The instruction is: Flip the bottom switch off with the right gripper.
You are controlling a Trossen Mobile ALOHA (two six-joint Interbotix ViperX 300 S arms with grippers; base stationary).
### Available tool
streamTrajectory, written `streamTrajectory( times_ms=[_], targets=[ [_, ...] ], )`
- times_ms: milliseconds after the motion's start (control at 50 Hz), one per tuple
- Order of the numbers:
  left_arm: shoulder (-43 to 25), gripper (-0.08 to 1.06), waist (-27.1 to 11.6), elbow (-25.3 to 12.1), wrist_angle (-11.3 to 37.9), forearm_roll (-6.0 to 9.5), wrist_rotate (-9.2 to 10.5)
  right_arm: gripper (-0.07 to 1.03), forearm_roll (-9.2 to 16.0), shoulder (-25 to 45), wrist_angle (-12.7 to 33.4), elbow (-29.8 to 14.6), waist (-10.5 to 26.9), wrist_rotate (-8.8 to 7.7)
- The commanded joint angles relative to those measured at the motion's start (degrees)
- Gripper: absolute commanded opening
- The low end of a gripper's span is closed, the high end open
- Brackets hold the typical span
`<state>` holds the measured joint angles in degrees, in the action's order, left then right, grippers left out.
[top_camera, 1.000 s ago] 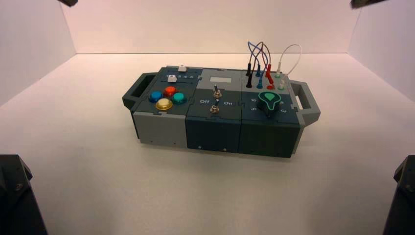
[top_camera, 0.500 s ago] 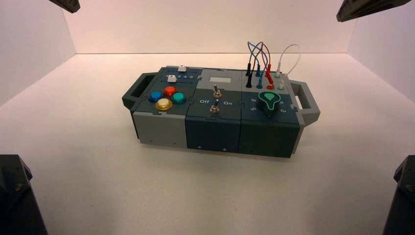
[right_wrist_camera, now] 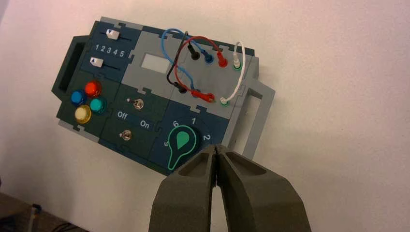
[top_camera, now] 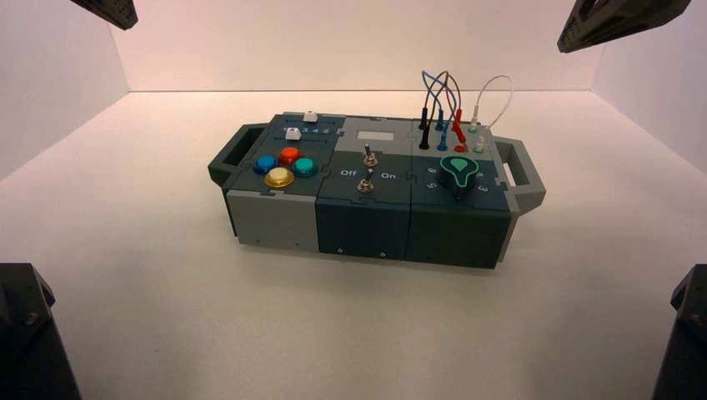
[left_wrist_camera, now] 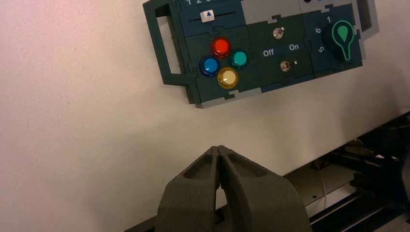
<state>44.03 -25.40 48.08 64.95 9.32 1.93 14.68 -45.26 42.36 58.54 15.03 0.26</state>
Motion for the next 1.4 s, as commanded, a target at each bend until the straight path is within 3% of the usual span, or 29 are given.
streamTrajectory(
  times_ms=[20, 540, 860, 1160, 1400],
  targets=[
    [0.00, -0.03, -0.09, -0.53, -0.18, 0.09, 0.35, -0.02, 0.44, 0.70, -0.70, -1.23, 0.26, 0.18],
    [-1.32, -0.03, -0.09, -0.35, -1.14, 0.00, 0.35, -0.02, 0.79, 6.24, -1.85, -1.76, 0.35, 0.00],
    [-2.72, -0.03, -0.09, -0.44, -1.67, -0.09, 0.18, -0.02, 2.20, 14.33, -4.04, -3.87, 6.68, 0.35],
    [-5.63, -0.03, -0.09, -0.26, -3.60, -0.09, 0.26, -0.02, 3.69, 17.14, -5.10, -4.83, 8.79, 0.26],
    [-7.73, -0.03, -0.18, -0.26, -5.80, -0.09, 0.09, -0.02, 5.45, 20.21, -7.03, -4.83, 12.22, 1.23]
  ],
)
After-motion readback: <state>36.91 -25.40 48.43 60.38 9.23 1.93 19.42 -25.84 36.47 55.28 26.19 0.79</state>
